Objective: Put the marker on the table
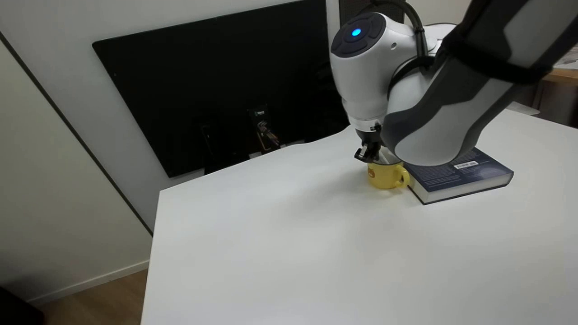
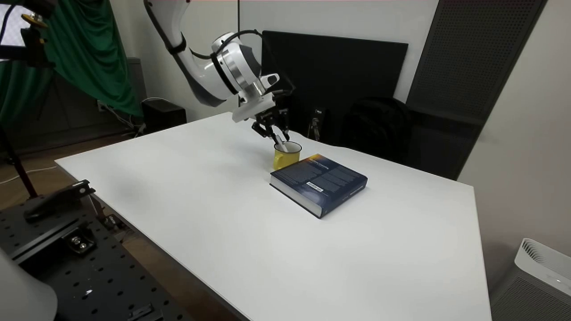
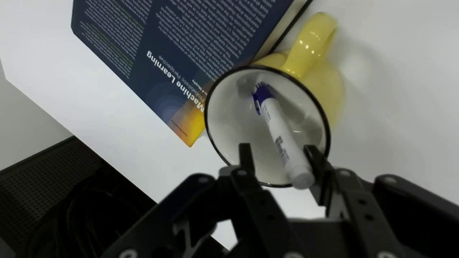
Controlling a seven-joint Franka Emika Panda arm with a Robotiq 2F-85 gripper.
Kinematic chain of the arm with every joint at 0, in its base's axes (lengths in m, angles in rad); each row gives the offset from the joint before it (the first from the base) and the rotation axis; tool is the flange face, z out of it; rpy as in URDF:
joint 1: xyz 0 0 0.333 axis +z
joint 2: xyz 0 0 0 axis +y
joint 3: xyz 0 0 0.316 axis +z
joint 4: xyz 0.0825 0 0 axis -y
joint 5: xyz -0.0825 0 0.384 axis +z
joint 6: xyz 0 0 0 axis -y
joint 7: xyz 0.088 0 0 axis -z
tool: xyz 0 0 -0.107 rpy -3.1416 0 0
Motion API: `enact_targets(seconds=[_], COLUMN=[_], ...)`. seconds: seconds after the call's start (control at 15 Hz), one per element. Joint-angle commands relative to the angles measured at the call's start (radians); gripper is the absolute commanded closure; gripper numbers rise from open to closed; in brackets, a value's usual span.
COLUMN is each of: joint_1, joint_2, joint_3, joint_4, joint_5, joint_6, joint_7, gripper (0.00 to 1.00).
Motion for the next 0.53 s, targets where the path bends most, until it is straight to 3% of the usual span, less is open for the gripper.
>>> enact_targets(seconds=[0.0,0.13,0.47], joint_1=[-0.018,-0.026,-0.108], joint_2=[0.033,0.036,0.009], joint_3=[0.013,0.021,0.094], joint_4=[0.058,0.068,0.135], joint_5=[0.001,-0.005,0.009], joint_6=[-0.068,-0.097,-0.187], joint_7=[0.032,0.038,-0.005], gripper=[0.91,0.99,0.95])
